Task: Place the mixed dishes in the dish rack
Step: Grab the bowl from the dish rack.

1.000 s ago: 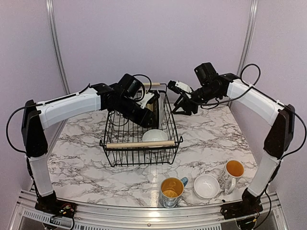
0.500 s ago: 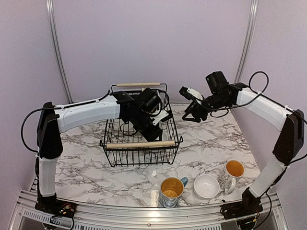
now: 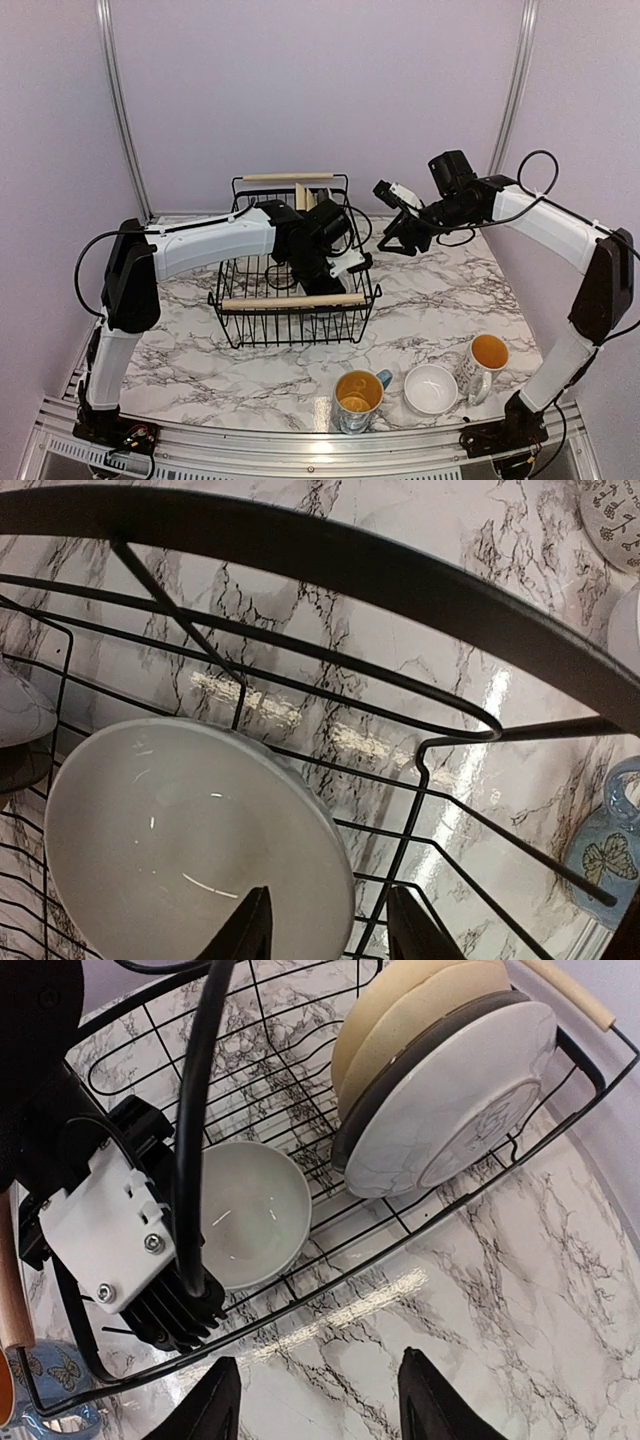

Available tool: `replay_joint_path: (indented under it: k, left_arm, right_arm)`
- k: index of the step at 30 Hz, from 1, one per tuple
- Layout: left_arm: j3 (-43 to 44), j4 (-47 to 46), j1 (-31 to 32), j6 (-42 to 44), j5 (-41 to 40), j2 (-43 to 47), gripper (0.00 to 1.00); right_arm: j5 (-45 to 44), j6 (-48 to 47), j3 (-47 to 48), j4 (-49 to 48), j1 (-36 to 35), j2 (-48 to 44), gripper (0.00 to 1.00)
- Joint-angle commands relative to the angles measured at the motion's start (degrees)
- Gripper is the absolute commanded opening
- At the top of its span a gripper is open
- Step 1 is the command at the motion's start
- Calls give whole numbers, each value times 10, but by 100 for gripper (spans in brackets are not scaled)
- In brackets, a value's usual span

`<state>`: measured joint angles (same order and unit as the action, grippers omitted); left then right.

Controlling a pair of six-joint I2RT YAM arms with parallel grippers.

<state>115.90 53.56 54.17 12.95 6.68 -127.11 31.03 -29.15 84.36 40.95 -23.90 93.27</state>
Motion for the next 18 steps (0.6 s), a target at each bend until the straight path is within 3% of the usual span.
replay_joint_path:
  k: [1,5,11,18]
  left_arm:
    - [38,43,1,29,33,-35,40]
    - [46,50,-1,30,29,-52,34]
    - [54,51,-5,22,34,-41,6]
    - [36,53,-19,20,70,2,0]
  right_arm:
    - [10,7,-2,-9,3,-10,52]
    - [11,6,-5,-11,3,-13,52]
    - [14,6,-9,-16,3,-14,52]
    - [26,10,7,-11,3,0,52]
